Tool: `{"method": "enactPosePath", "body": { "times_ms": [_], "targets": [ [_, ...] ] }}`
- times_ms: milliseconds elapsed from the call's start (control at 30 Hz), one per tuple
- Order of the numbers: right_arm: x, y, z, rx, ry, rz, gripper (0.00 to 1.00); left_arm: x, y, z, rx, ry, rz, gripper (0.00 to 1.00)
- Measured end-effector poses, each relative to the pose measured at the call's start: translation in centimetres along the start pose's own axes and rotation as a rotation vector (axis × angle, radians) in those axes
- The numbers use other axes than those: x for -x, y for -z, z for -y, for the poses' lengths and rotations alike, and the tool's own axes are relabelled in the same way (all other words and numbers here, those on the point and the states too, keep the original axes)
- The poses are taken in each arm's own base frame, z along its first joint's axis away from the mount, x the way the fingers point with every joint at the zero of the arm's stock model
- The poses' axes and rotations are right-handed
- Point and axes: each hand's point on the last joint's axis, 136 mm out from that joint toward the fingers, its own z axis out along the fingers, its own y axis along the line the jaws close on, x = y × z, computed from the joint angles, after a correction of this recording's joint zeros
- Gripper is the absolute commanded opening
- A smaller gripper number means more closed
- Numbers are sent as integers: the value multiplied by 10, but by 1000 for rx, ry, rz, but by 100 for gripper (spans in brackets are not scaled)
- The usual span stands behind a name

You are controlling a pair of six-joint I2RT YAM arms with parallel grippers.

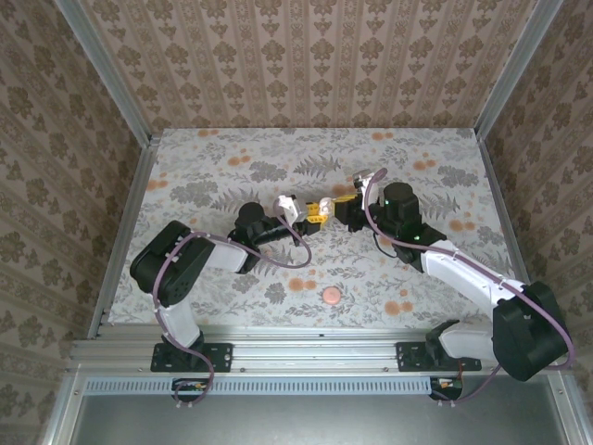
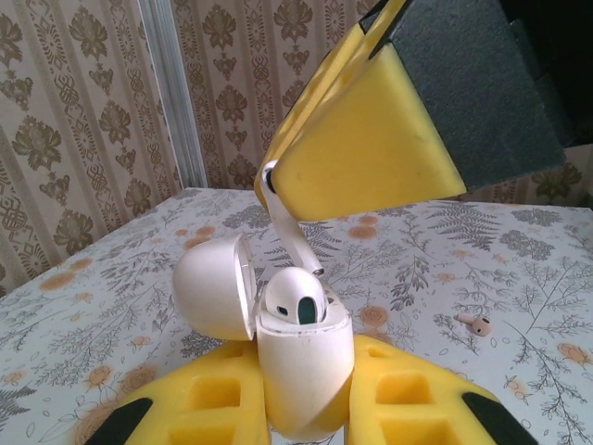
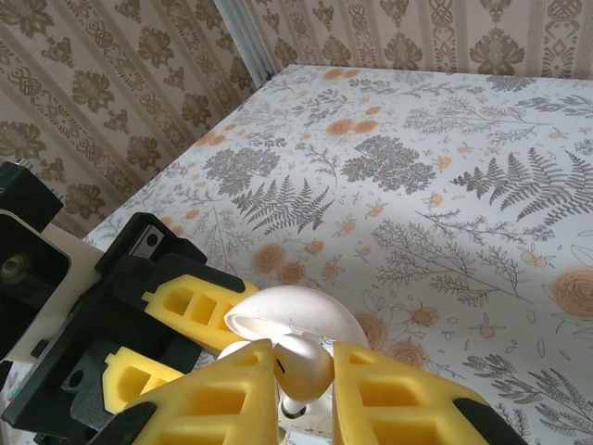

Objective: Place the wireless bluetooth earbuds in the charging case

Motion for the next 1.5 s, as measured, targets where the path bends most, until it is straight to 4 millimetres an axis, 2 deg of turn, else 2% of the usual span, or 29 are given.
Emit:
{"method": "enactPosePath", "body": {
  "times_ms": [567, 1133, 1300, 1500],
  "targets": [
    [-2, -6, -3, 14, 5, -1, 18, 7, 1, -1, 8, 9, 14, 0],
    [-9, -5, -12, 66, 0, -21, 41, 7, 1, -1, 8, 10, 14, 0],
    [-3, -3, -15, 76, 0, 1, 45, 7, 1, -1, 8, 9, 14, 0],
    [12, 9, -19, 79, 7, 47, 49, 9, 1, -1, 8, 7, 17, 0]
  ]
}}
